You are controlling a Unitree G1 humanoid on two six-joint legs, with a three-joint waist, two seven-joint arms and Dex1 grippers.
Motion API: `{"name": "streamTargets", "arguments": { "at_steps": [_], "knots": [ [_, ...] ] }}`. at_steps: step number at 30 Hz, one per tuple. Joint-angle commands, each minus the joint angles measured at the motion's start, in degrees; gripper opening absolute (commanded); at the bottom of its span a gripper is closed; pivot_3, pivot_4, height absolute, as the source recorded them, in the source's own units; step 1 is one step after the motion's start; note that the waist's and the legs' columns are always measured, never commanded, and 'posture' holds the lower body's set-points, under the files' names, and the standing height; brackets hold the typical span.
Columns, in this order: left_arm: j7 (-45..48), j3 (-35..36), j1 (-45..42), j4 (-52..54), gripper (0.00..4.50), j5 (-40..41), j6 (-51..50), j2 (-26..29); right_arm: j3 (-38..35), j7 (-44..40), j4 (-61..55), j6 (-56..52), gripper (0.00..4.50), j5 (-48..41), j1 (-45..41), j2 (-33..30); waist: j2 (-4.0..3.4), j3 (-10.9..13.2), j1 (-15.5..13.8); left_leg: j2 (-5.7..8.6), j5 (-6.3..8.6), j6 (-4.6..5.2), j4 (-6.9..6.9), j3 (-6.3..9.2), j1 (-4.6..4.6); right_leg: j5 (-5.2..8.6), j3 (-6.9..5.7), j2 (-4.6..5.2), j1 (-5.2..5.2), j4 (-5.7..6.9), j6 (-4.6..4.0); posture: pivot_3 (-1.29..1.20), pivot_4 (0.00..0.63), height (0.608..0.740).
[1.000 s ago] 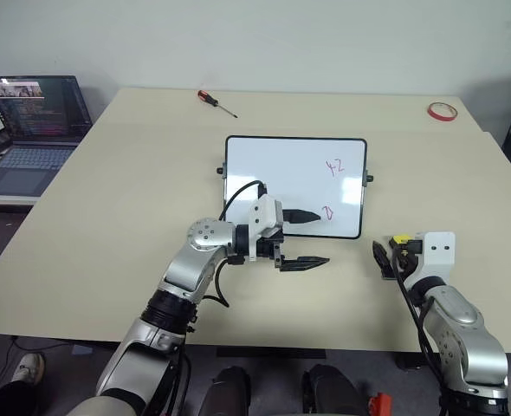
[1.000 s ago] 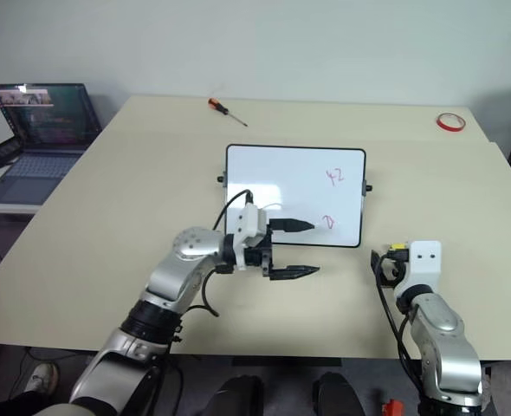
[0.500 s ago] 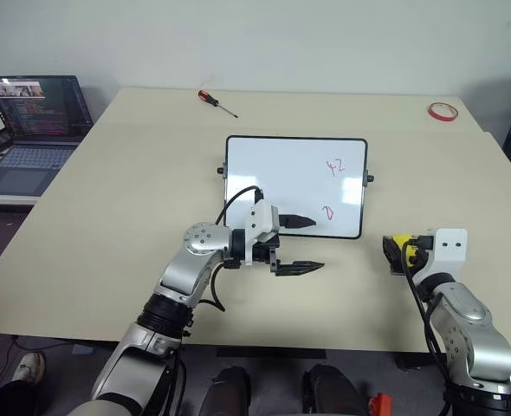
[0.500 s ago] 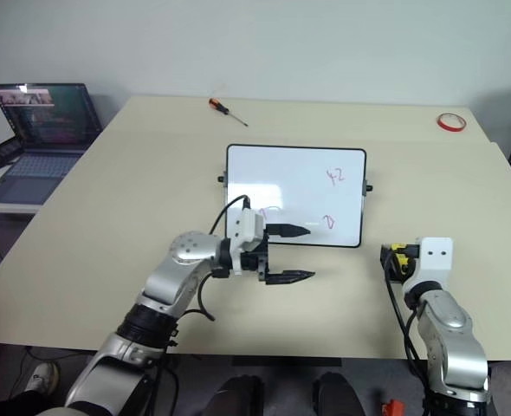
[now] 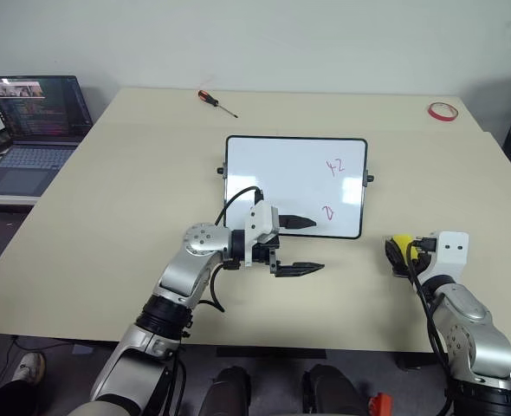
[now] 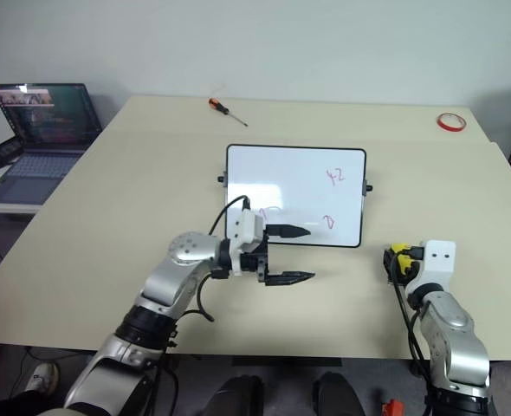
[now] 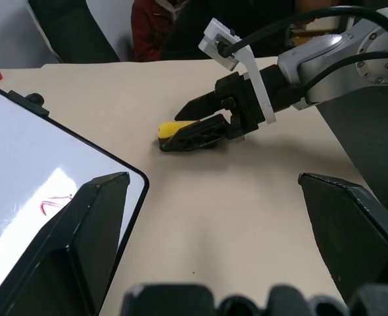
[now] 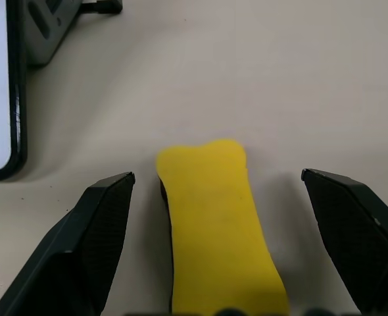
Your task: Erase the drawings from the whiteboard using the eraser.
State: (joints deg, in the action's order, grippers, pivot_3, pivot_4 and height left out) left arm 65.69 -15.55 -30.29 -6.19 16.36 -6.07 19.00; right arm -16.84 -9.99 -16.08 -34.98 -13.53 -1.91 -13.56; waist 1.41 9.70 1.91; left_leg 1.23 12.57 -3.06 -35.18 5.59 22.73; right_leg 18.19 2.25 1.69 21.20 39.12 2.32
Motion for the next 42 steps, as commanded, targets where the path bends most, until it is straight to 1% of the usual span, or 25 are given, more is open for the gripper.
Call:
{"name": "streamTargets", "arguments": {
  "at_steps": [1, 10, 11, 12, 13, 16, 17, 19, 20, 27, 31, 35, 38, 42],
  "knots": [
    [-0.03, 0.65, 0.04, 2.81, 4.50, 0.61, -0.16, 0.37, -1.17, 0.15, -1.11, 0.49, 4.46, -1.24, -1.09, -0.55, 0.00, 0.00, 0.00, 0.00, 0.00, 0.00, 0.00, 0.00, 0.00, 0.00, 0.00, 0.00, 0.00, 0.00, 0.00, 0.00, 0.150, 0.740],
    [0.06, 0.35, -0.73, 2.28, 4.50, 0.49, -0.19, -0.16, -1.27, 0.89, -1.42, 0.26, 4.46, -2.51, -1.06, -0.27, 0.00, 0.00, 0.00, 0.00, 0.00, 0.00, 0.00, 0.01, 0.00, 0.00, 0.00, 0.00, 0.00, 0.00, 0.00, 0.00, 0.150, 0.740],
    [0.07, 0.35, -0.77, 2.26, 4.50, 0.47, -0.17, -0.17, -1.28, 0.93, -1.48, 0.24, 4.09, -2.57, -1.02, -0.30, -0.01, 0.00, -0.01, 0.00, 0.00, 0.00, 0.00, 0.01, 0.00, 0.00, 0.00, 0.00, 0.00, 0.00, 0.00, 0.00, 0.150, 0.740],
    [0.08, 0.35, -0.86, 2.20, 4.50, 0.48, -0.19, -0.23, -1.38, 0.97, -1.55, 0.19, 3.89, -2.76, -0.99, -0.26, -0.01, 0.00, 0.00, 0.00, 0.00, 0.00, 0.00, 0.01, 0.00, 0.00, -0.01, 0.00, 0.00, 0.00, 0.00, 0.00, 0.150, 0.740],
    [0.09, 0.33, -0.91, 2.19, 4.50, 0.48, -0.23, -0.28, -1.45, 1.00, -1.60, 0.14, 3.57, -2.89, -0.94, -0.24, -0.01, 0.00, 0.00, 0.00, 0.00, 0.00, 0.00, 0.01, 0.00, 0.00, 0.00, 0.00, 0.00, 0.00, 0.00, 0.00, 0.150, 0.740],
    [0.11, 0.32, -1.11, 2.09, 4.50, 0.54, -0.37, -0.43, -1.53, 1.20, -1.68, -0.06, 2.49, -3.12, -0.90, -0.19, -0.01, 0.00, 0.00, 0.00, 0.00, 0.00, 0.00, 0.01, 0.01, 0.00, 0.00, 0.00, 0.00, 0.00, 0.00, 0.00, 0.150, 0.740],
    [0.09, 0.31, -1.12, 2.12, 4.50, 0.53, -0.41, -0.47, -1.53, 1.25, -1.70, -0.08, 2.05, -3.21, -0.86, -0.25, -0.01, 0.00, 0.00, 0.00, 0.00, 0.00, 0.00, 0.00, 0.00, 0.00, 0.00, 0.00, 0.00, 0.00, 0.00, 0.00, 0.150, 0.740],
    [0.11, 0.29, -1.23, 2.07, 4.50, 0.51, -0.44, -0.54, -1.49, 1.37, -1.68, -0.11, 1.39, -3.39, -0.87, -0.39, -0.01, 0.00, 0.00, 0.00, 0.00, 0.00, 0.00, 0.01, 0.00, 0.00, 0.00, 0.00, 0.00, 0.00, 0.00, 0.00, 0.150, 0.740],
    [0.12, 0.29, -1.30, 2.04, 4.50, 0.49, -0.47, -0.58, -1.49, 1.42, -1.66, -0.11, 1.24, -3.44, -0.88, -0.46, -0.01, 0.00, 0.00, 0.00, 0.00, 0.00, 0.00, 0.01, 0.00, 0.00, 0.00, 0.00, 0.00, 0.00, 0.00, 0.00, 0.150, 0.740],
    [-0.21, 0.53, -1.57, 2.20, 4.50, 0.53, -0.82, -0.81, -1.30, 2.40, -1.32, 0.30, 1.23, -3.14, -1.32, -0.86, -0.01, 0.00, 0.00, 0.00, 0.00, 0.00, 0.00, 0.00, 0.00, 0.00, 0.00, 0.00, 0.00, 0.00, 0.00, 0.00, 0.150, 0.740],
    [-1.70, 0.92, -1.93, 4.60, 4.50, 0.20, -0.57, -0.81, -0.28, 2.59, -2.19, 3.92, 1.23, -1.89, -1.75, -0.95, -0.01, 0.00, 0.00, 0.00, 0.00, 0.00, 0.00, 0.00, 0.00, 0.00, 0.00, 0.00, 0.00, 0.00, 0.00, 0.00, 0.150, 0.740],
    [-10.02, 3.28, -3.64, 6.23, 4.50, -2.20, 0.55, -2.48, 2.21, 3.54, -2.82, 8.58, 1.23, 1.26, -3.04, -0.63, -0.01, 0.00, -0.02, 0.00, 0.00, 0.00, -0.03, 0.02, 0.02, 0.00, 0.00, 0.01, 0.00, 0.00, 0.00, 0.00, 0.150, 0.740],
    [-17.35, 5.05, -3.67, 3.62, 4.50, -5.85, 3.47, -3.66, 3.47, 4.33, -1.22, 11.70, 1.23, 3.25, -5.15, -0.39, -0.06, -0.03, 0.12, 0.00, 0.00, 0.00, -0.03, -0.02, -0.02, 0.00, 0.02, 0.00, 0.00, 0.03, 0.01, 0.00, 0.150, 0.740],
    [-26.34, 6.54, -2.23, 0.32, 4.50, -9.95, 5.20, -5.41, 5.70, 5.00, 2.59, 15.33, 1.23, 5.51, -9.98, 0.13, -0.07, -0.04, 0.15, 0.00, 0.00, 0.00, -0.03, -0.04, -0.03, -0.01, 0.03, 0.00, 0.00, 0.04, 0.01, 0.00, 0.150, 0.740]
  ]
}}
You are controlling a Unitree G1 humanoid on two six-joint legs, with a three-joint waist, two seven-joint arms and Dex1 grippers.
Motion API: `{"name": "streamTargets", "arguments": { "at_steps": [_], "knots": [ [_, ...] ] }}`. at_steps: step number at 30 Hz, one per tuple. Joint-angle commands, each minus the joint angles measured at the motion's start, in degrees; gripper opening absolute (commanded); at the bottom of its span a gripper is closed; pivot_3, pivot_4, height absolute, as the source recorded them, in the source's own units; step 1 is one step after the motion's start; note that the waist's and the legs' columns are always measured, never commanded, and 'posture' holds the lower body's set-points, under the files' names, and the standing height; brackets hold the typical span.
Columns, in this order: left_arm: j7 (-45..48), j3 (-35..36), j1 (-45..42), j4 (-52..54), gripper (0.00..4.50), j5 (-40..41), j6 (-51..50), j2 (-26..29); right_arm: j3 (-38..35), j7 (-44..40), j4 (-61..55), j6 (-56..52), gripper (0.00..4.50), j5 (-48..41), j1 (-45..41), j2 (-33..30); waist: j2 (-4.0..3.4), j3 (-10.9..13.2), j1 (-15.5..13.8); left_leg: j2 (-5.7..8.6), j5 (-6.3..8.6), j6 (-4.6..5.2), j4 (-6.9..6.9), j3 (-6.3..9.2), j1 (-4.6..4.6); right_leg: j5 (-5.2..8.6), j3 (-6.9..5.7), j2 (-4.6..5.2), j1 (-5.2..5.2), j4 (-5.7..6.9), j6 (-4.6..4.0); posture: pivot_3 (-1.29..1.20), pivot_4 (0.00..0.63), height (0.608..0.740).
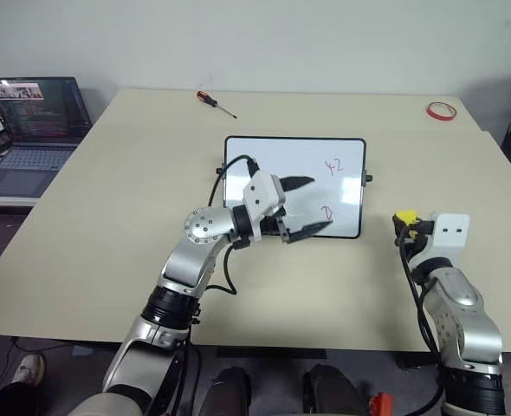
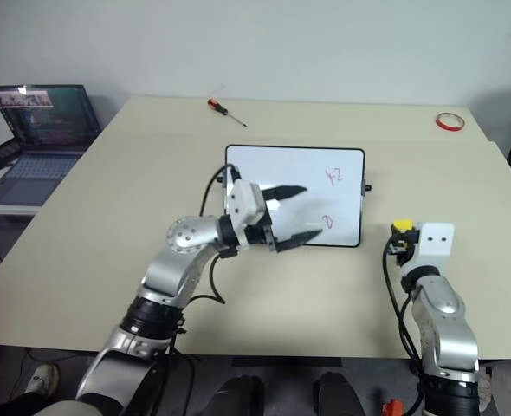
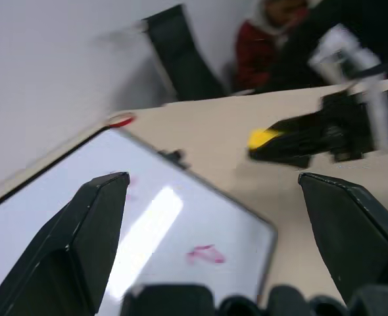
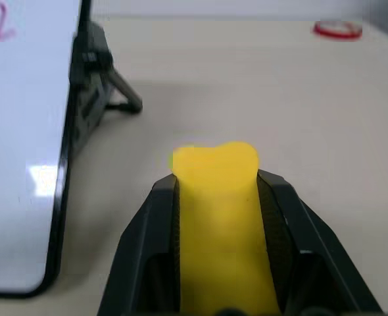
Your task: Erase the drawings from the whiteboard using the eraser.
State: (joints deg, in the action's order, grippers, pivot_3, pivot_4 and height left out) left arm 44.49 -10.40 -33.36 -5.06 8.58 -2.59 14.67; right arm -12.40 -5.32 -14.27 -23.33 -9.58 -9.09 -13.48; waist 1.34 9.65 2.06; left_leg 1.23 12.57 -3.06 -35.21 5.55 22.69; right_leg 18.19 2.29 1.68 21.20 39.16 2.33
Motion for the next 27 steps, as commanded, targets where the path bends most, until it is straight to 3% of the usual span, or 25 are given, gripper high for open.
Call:
{"name": "streamTargets", "arguments": {
  "at_steps": [1, 6, 15, 19, 27],
  "knots": [
    [-6.59, 1.51, 1.20, -1.57, 4.50, -2.90, 2.08, -1.41, 1.88, 0.30, 1.83, 4.61, 1.23, 2.04, -4.11, 0.08, 0.00, 0.00, -0.06, 0.01, 0.00, 0.00, 0.00, 0.00, 0.01, 0.00, 0.00, 0.00, 0.00, 0.00, 0.00, 0.00, 0.150, 0.740],
    [-11.98, 1.69, 2.80, -6.12, 4.50, -6.33, 4.32, -2.14, 5.24, -0.26, 8.96, 9.14, 1.23, 3.74, -12.66, 1.05, 0.00, 0.00, -0.03, 0.01, 0.00, 0.00, -0.01, 0.00, 0.06, -0.01, -0.02, 0.01, 0.06, 0.01, 0.00, 0.00, 0.150, 0.740],
    [-12.09, 1.26, 1.36, -10.17, 4.50, -6.61, 6.71, -3.14, 9.26, -1.88, 23.73, 16.88, 1.23, 4.91, -26.17, 4.55, 0.00, 0.00, -0.07, 0.02, -0.01, -0.01, -0.02, -0.03, 0.12, -0.02, -0.02, 0.04, 0.15, 0.06, 0.00, 0.00, 0.150, 0.740],
    [-11.93, 1.28, 1.03, -10.73, 4.50, -6.70, 7.18, -3.32, 10.70, -2.05, 27.92, 17.92, 1.23, 6.30, -28.49, 4.70, 0.00, 0.00, -0.10, 0.02, -0.01, -0.01, -0.03, -0.01, 0.13, -0.02, -0.04, 0.05, 0.17, 0.07, -0.01, 0.00, 0.150, 0.740],
    [-11.72, 1.19, 0.64, -10.34, 4.50, -6.70, 7.08, -3.48, 11.55, 2.18, 29.95, 10.32, 1.23, 11.46, -28.17, 3.03, -0.01, -0.02, -0.24, 0.02, -0.01, -0.01, -0.16, 0.01, 0.11, -0.02, -0.04, 0.05, 0.16, 0.23, -0.01, 0.00, 0.150, 0.740]
  ]
}}
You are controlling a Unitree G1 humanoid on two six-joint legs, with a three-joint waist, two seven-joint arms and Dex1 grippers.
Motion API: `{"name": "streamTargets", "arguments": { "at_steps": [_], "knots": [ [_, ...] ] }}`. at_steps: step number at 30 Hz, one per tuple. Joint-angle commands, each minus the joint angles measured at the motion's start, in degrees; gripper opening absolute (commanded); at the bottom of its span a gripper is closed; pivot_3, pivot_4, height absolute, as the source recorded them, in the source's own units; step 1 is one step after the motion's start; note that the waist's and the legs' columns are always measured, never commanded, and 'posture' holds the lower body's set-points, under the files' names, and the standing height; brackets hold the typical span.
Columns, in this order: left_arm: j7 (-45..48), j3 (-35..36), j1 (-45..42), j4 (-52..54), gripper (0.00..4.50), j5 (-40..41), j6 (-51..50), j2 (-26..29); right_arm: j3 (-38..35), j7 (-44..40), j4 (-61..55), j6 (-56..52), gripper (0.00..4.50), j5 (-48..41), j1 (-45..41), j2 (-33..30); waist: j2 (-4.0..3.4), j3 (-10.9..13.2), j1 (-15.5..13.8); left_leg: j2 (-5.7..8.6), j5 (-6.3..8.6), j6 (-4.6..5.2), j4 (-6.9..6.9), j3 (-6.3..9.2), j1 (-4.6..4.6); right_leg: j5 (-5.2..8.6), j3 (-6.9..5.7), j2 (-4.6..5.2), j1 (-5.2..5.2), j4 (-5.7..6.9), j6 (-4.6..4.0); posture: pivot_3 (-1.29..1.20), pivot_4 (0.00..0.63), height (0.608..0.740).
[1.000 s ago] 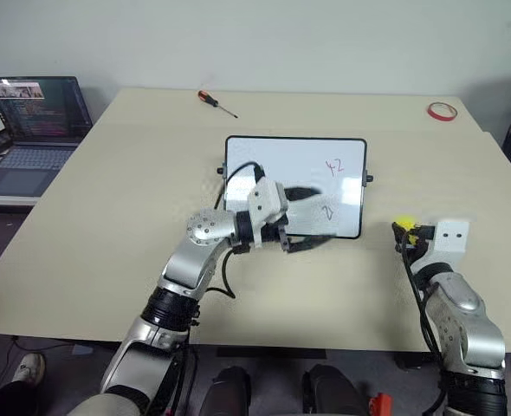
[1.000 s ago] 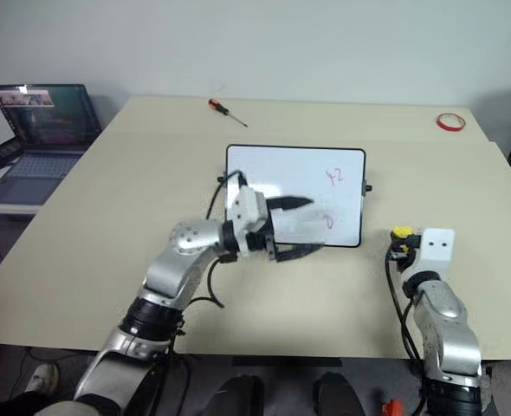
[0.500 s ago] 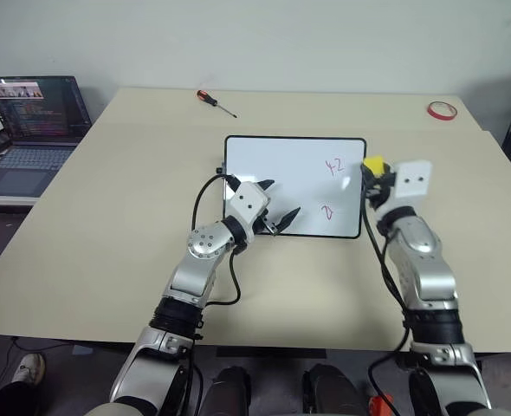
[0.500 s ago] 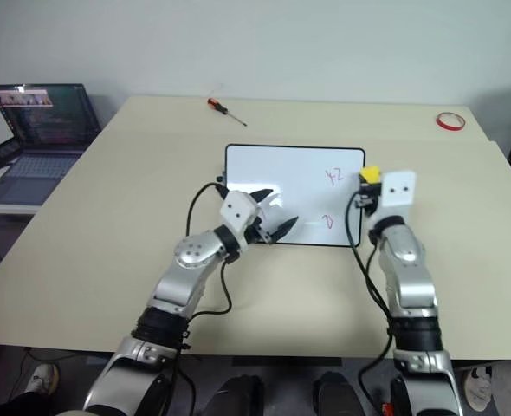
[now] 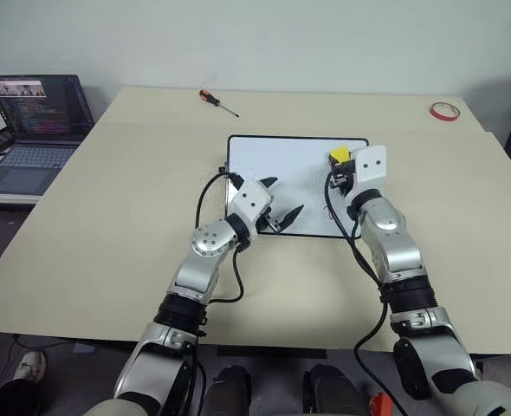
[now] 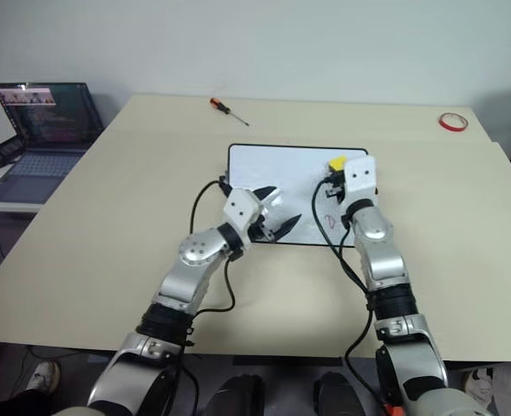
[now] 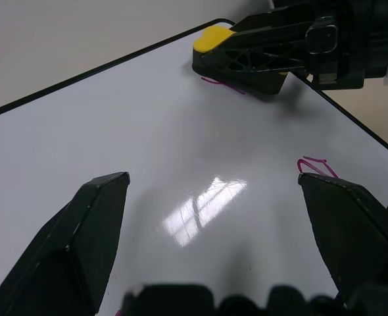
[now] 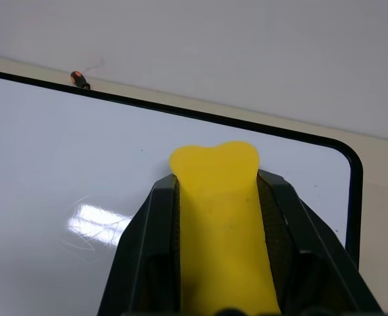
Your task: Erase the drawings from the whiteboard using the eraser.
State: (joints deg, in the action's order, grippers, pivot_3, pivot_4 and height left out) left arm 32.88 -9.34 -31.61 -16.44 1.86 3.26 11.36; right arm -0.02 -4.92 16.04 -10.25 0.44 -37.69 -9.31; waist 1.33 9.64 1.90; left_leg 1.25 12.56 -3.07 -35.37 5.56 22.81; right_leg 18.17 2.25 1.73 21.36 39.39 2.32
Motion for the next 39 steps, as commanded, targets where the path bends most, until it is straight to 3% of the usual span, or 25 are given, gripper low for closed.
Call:
{"name": "streamTargets", "arguments": {
  "at_steps": [1, 14, 22, 29, 34, 39],
  "knots": [
    [-0.12, 0.05, -1.09, 1.24, 4.50, 0.03, 1.15, -0.31, -1.04, 1.96, -1.17, -3.54, 1.23, 1.54, 0.92, -1.19, 0.00, 0.00, -0.16, 0.01, 0.00, 0.00, -0.09, 0.02, 0.01, 0.00, -0.01, 0.00, -0.01, 0.06, 0.00, 0.00, 0.150, 0.740],
    [0.41, -0.14, -0.58, 1.77, 4.50, 0.44, 0.82, -1.63, 0.35, -1.23, -22.11, -16.88, 1.23, 1.37, 14.78, -3.38, 0.01, -0.01, 0.13, 0.04, 0.01, 0.01, -0.59, 0.15, -0.03, 0.00, -0.04, -0.03, -0.13, 0.49, 0.02, 0.00, 0.150, 0.740],
    [0.59, -0.23, -1.83, 0.30, 4.50, 0.30, 1.38, -2.07, -0.15, -0.26, -14.20, -4.13, 1.23, 0.39, 5.56, -0.18, 0.00, 0.01, 0.64, 0.02, 0.01, 0.01, -0.57, 0.06, 0.01, 0.00, 0.03, -0.09, 0.00, 0.53, 0.02, 0.00, 0.150, 0.740],
    [0.11, 0.06, -1.65, 0.95, 4.50, 0.14, 1.22, -1.87, 0.61, 0.79, -2.00, -3.43, 1.23, 1.14, -2.65, 1.86, 0.00, 0.01, 0.65, 0.02, 0.01, 0.02, -0.54, 0.08, 0.03, 0.00, 0.01, -0.07, 0.01, 0.49, 0.02, 0.00, 0.150, 0.740],
    [-0.45, 0.52, -0.91, 1.95, 4.50, 0.15, 0.75, -1.24, 1.57, 0.18, 0.66, -6.49, 1.23, 1.99, -2.84, 1.09, 0.00, 0.01, 0.73, 0.01, 0.01, 0.02, -0.54, 0.08, 0.04, 0.00, 0.02, -0.06, 0.02, 0.51, 0.02, 0.00, 0.150, 0.740],
    [-0.69, 0.59, -0.37, 2.66, 4.50, 0.22, 0.35, -0.94, 2.40, -1.39, -4.61, -11.05, 1.23, 2.28, 2.08, -0.08, 0.00, 0.00, 0.68, 0.01, 0.01, 0.02, -0.57, 0.13, 0.01, 0.00, 0.00, -0.06, -0.03, 0.52, 0.02, 0.00, 0.150, 0.740]
  ]
}}
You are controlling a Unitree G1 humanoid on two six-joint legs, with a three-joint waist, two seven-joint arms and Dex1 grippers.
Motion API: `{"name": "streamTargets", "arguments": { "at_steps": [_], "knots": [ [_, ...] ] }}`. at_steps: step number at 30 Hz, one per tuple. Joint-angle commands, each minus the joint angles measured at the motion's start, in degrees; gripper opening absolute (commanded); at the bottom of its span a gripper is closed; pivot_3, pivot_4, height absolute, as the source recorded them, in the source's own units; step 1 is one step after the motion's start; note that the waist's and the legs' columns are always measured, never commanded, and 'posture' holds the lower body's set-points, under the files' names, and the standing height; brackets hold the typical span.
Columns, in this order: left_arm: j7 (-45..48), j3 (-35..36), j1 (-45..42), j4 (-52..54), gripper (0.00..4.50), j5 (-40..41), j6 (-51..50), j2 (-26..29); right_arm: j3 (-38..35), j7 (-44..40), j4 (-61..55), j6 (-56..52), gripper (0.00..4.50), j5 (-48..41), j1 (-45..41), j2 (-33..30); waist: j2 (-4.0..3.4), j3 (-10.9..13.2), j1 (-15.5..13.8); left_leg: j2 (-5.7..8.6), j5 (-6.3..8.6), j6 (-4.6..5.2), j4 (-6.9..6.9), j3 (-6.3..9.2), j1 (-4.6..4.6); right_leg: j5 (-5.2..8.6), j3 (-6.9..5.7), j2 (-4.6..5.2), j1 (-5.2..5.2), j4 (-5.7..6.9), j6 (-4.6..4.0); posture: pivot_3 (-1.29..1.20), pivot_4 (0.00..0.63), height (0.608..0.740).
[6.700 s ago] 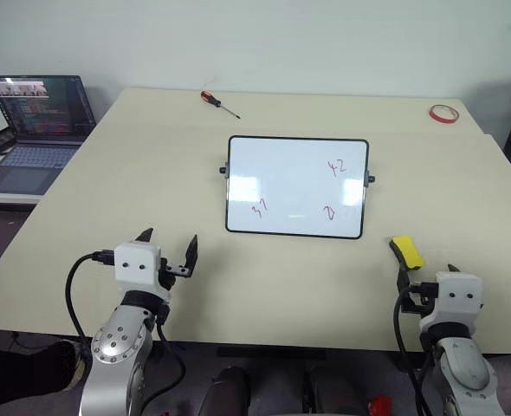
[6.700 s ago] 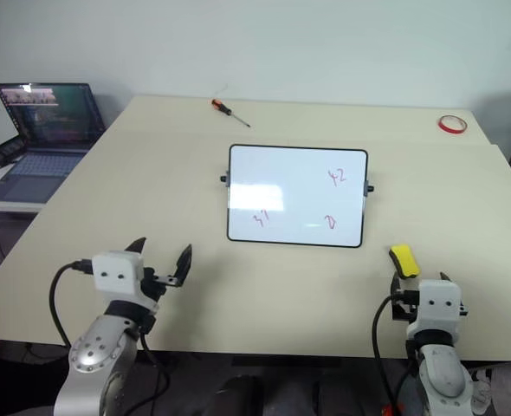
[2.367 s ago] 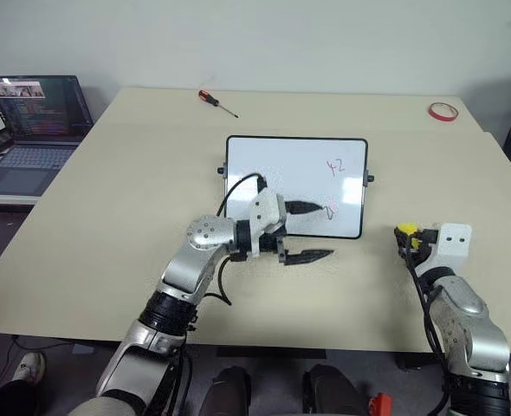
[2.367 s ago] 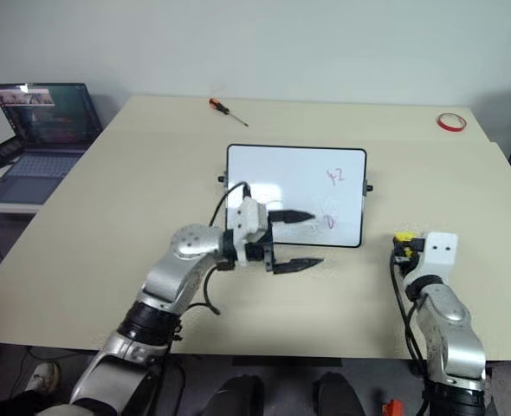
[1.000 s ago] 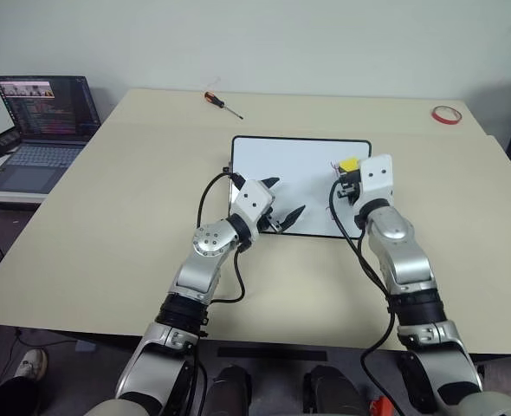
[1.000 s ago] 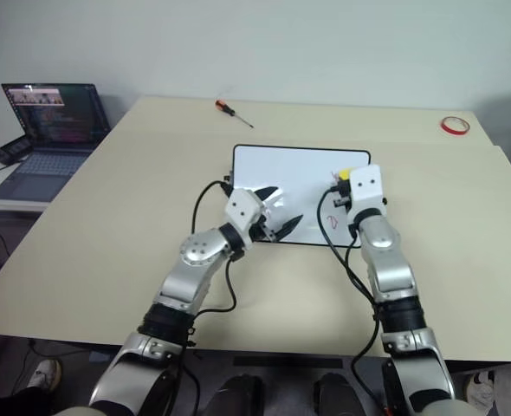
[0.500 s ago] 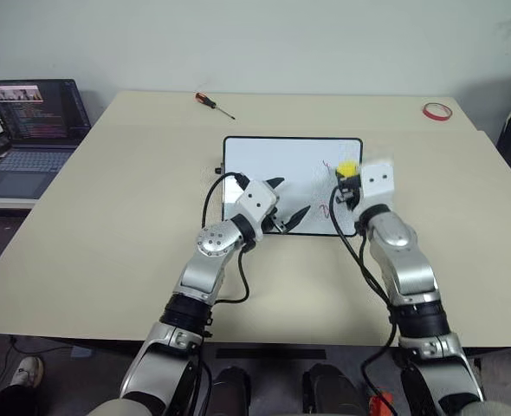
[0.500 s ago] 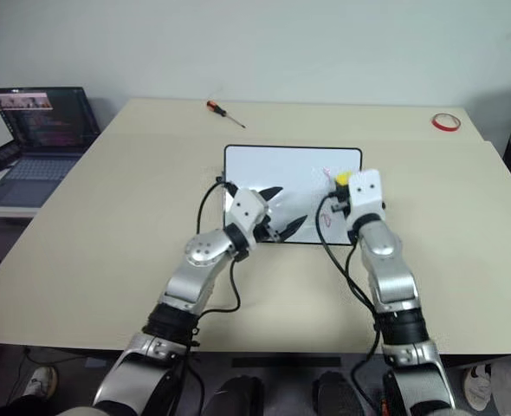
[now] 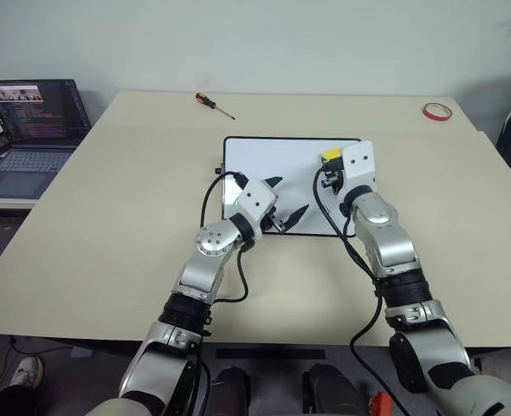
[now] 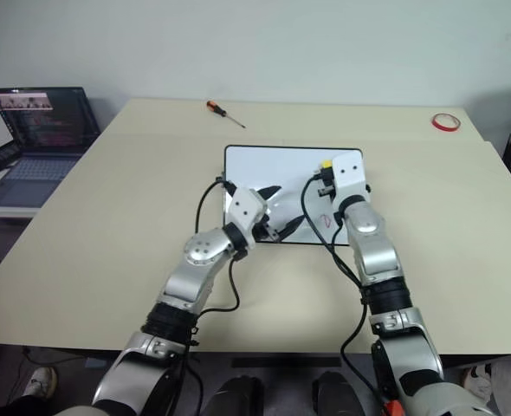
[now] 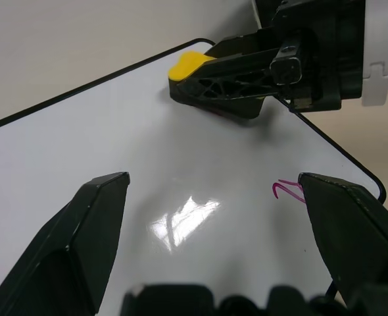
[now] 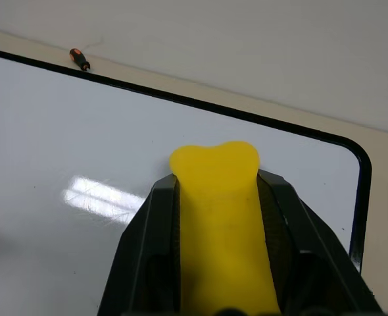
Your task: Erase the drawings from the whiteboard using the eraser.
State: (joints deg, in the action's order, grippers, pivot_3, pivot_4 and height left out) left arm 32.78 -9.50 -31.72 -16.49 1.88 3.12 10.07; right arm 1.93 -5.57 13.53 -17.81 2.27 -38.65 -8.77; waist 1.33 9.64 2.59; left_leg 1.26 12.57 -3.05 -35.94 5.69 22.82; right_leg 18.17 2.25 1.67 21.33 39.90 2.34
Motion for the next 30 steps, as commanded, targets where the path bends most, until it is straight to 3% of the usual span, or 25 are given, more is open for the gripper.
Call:
{"name": "streamTargets", "arguments": {
  "at_steps": [1, 10, 17, 26, 30],
  "knots": [
    [-0.60, 0.72, -0.23, 2.77, 4.50, 0.21, 0.42, 0.35, 0.52, -0.93, -3.47, -4.28, 1.23, 0.52, 4.13, -0.81, 0.00, 0.00, -0.03, 0.00, 0.00, 0.00, 0.00, 0.00, 0.00, 0.00, 0.00, 0.00, 0.00, 0.00, 0.00, 0.00, 0.150, 0.740],
    [-0.12, 0.35, -1.26, 1.46, 4.50, 0.37, 0.67, -0.04, -0.25, -2.15, -15.56, -11.37, 1.23, 0.60, 13.94, -2.59, 0.02, -0.01, -0.64, 0.01, 0.00, 0.00, -0.02, 0.04, -0.03, 0.00, -0.03, 0.01, -0.07, -0.01, 0.01, 0.00, 0.150, 0.740],
    [0.78, 0.21, -0.83, 2.43, 4.50, 0.55, 0.56, -0.13, -2.53, -3.72, -18.62, -4.64, 1.23, -2.71, 13.53, -1.86, 0.02, 0.00, -0.70, 0.02, 0.00, 0.00, -0.01, 0.03, -0.02, 0.00, -0.04, 0.01, -0.06, -0.02, 0.02, 0.00, 0.150, 0.740],
    [5.43, 2.02, 11.98, 18.70, 4.50, 6.16, -3.32, 5.70, -0.35, -10.05, -27.39, 7.74, 1.23, -3.12, 22.26, -6.04, -0.02, 0.02, -0.18, -0.04, 0.02, 0.02, 0.24, -0.03, 0.09, 0.00, 0.04, 0.01, 0.05, -0.37, 0.02, 0.00, 0.150, 0.740],
    [5.79, 1.16, 18.20, 20.65, 4.50, 5.58, -3.38, 7.43, 0.55, -11.56, -26.76, 11.52, 1.23, -1.89, 25.47, -8.22, -0.03, 0.03, -0.39, -0.02, 0.04, 0.03, 0.22, 0.01, 0.05, 0.00, 0.05, 0.03, -0.06, -0.45, 0.02, 0.00, 0.150, 0.740]
  ]
}}
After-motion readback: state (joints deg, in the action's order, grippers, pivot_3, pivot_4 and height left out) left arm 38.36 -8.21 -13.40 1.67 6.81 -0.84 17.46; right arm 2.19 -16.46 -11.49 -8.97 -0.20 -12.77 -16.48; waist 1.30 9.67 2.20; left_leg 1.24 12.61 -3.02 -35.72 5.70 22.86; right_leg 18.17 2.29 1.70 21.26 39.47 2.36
